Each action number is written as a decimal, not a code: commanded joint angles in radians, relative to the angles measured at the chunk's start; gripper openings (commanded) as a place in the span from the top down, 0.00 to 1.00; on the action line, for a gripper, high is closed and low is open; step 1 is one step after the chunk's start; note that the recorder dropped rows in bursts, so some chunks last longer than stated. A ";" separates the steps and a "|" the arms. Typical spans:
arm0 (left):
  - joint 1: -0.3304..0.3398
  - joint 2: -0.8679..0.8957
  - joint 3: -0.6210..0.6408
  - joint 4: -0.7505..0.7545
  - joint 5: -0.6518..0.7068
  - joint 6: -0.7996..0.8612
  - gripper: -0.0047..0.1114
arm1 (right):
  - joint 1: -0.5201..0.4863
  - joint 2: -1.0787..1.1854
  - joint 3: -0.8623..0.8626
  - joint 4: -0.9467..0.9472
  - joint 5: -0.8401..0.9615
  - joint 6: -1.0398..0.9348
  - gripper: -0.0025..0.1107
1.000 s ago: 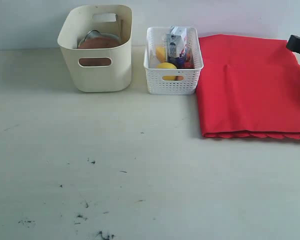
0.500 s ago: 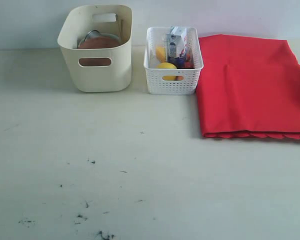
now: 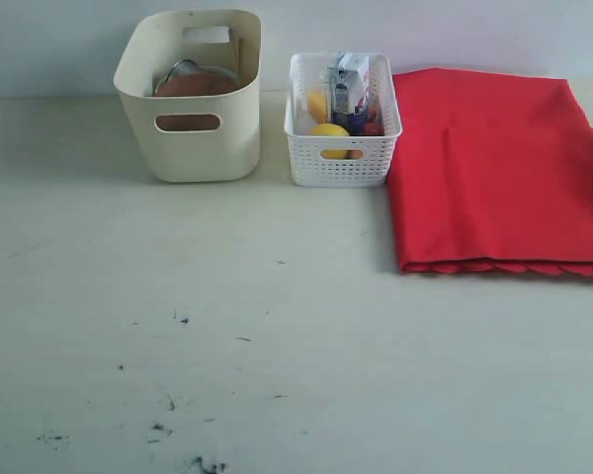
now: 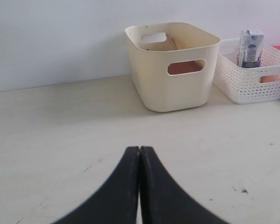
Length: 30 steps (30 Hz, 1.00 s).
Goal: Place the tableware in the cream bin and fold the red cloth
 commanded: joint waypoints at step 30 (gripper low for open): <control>0.134 -0.006 -0.001 0.003 0.005 0.002 0.94 | -0.001 -0.008 0.006 -0.005 0.016 -0.002 0.98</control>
